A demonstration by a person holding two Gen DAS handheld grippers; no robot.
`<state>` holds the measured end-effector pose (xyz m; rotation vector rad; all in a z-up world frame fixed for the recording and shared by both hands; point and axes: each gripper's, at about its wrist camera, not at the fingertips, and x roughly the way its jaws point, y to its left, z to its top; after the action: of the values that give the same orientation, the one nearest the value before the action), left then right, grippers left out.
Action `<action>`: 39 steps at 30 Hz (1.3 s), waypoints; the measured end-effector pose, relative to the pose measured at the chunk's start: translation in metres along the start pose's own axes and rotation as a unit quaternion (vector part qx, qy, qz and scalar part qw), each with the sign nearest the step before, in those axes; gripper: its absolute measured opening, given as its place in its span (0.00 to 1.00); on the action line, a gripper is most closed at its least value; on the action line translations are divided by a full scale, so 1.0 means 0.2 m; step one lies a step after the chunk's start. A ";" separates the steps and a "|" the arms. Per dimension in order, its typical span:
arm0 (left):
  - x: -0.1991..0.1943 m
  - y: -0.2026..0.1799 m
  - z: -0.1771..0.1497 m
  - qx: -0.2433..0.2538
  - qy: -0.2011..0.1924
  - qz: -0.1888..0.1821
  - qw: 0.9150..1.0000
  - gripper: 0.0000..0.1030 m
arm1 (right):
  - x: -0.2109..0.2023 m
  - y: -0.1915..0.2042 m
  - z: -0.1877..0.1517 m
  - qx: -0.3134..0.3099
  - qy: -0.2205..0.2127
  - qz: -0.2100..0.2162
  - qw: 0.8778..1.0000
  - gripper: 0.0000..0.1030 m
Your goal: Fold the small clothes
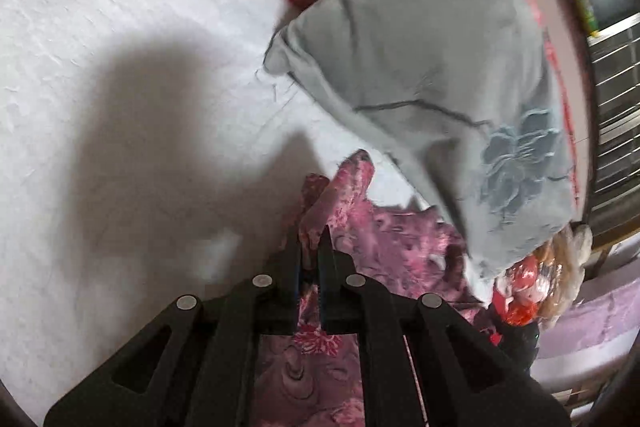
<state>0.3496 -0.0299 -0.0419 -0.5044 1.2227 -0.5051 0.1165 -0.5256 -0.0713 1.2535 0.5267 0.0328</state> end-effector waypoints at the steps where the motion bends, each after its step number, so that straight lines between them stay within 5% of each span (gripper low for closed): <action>1: 0.00 0.01 0.02 -0.002 -0.001 -0.006 1.000 0.04 | 0.03 -0.02 0.02 0.016 0.008 -0.003 1.000 0.17; 3: -0.04 0.03 0.05 -0.016 -0.015 -0.018 1.000 0.05 | 0.03 -0.01 0.06 0.018 0.010 0.008 1.000 0.19; 5: -0.11 0.07 0.09 -0.048 -0.038 -0.033 0.998 0.06 | -0.05 0.03 0.10 0.011 -0.018 0.035 0.999 0.38; 6: -0.13 0.09 0.10 -0.061 -0.043 -0.040 0.996 0.14 | -0.08 0.02 0.11 0.014 -0.032 0.040 0.999 0.55; 7: -0.15 0.11 0.10 -0.072 -0.044 -0.040 0.996 0.20 | -0.14 0.01 0.13 0.021 -0.055 0.049 0.997 0.60; 9: -0.16 0.13 0.09 -0.072 -0.039 -0.026 0.996 0.44 | -0.26 -0.02 0.16 0.027 -0.094 0.058 0.994 0.60; 14: -0.04 0.07 0.03 -0.029 0.037 -0.020 0.999 0.53 | -0.34 -0.05 0.12 -0.035 -0.066 -0.060 0.995 0.60; 17: 0.05 -0.02 0.01 0.002 0.067 -0.006 0.998 0.57 | -0.30 -0.05 0.09 -0.057 -0.045 -0.090 0.993 0.60; 20: 0.11 -0.12 -0.02 0.053 0.069 0.051 0.995 0.54 | -0.19 -0.03 0.06 -0.078 -0.033 -0.107 0.991 0.60; 21: 0.12 -0.15 -0.02 0.068 0.065 0.068 0.993 0.34 | -0.14 -0.01 0.07 -0.089 -0.031 -0.118 0.989 0.60; 23: 0.13 -0.19 -0.03 0.086 0.061 0.086 0.991 0.12 | -0.04 0.04 0.05 -0.130 -0.025 -0.154 0.979 0.54; 25: 0.07 -0.20 -0.02 0.082 0.034 0.081 0.993 0.07 | 0.03 0.08 0.04 -0.170 -0.016 -0.196 0.966 0.08; 27: 0.00 -0.19 0.00 0.076 0.000 0.065 0.995 0.06 | 0.02 0.14 0.03 -0.201 -0.031 -0.207 0.957 0.07; 28: -0.04 -0.19 0.01 0.070 -0.023 0.061 0.995 0.06 | -0.03 0.18 0.02 -0.211 -0.063 -0.180 0.959 0.06; 31: -0.01 -0.14 0.07 0.052 -0.049 0.095 0.993 0.04 | -0.15 0.19 0.05 -0.196 -0.116 -0.140 0.964 0.04; 35: 0.16 -0.01 0.11 0.025 0.001 0.147 0.989 0.03 | -0.05 -0.03 0.10 -0.143 -0.061 -0.226 0.962 0.06; 37: 0.09 0.01 0.10 0.014 -0.011 0.119 0.993 0.03 | -0.06 -0.07 0.08 -0.131 -0.053 -0.235 0.962 0.11; 39: -0.03 0.01 0.08 0.000 -0.033 0.092 0.995 0.04 | -0.15 -0.04 0.05 -0.130 -0.090 -0.215 0.964 0.14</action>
<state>0.3630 -0.0226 -0.0355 -0.4002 1.1922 -0.3288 0.0929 -0.5461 -0.0659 0.8571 0.6058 -0.3643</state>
